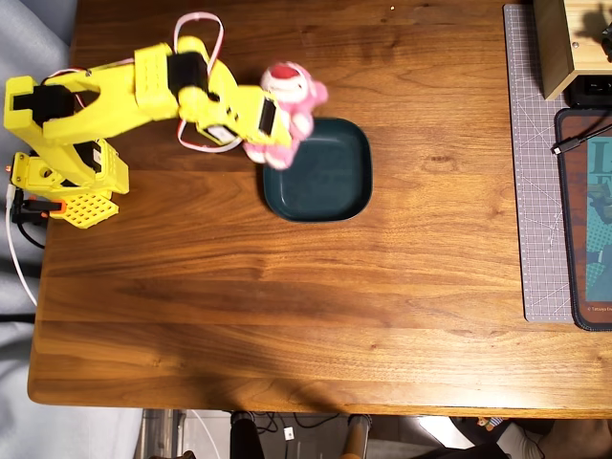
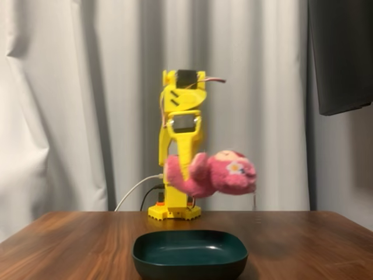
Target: Grasp a strawberry bear and put it in the bin.
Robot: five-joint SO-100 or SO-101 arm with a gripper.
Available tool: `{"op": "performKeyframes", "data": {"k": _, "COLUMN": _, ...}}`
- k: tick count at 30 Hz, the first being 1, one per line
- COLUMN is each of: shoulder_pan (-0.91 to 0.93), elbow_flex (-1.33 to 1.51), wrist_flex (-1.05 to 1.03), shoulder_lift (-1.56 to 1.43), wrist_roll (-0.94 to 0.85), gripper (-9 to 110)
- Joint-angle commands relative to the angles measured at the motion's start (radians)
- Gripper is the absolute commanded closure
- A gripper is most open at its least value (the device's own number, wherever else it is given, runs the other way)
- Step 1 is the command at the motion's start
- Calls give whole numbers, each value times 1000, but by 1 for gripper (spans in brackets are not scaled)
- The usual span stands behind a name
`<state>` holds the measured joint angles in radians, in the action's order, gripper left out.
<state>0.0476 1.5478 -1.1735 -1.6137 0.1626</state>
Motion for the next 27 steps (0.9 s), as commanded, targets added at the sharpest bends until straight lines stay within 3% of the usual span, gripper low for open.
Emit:
{"op": "performKeyframes", "data": {"k": 1, "shoulder_pan": -5, "elbow_flex": -15, "wrist_flex": 135, "shoulder_lift": -41, "wrist_roll": -31, "gripper": 102}}
{"op": "performKeyframes", "data": {"k": 27, "shoulder_pan": 15, "elbow_flex": -11, "wrist_flex": 270, "shoulder_lift": 67, "wrist_roll": -37, "gripper": 102}}
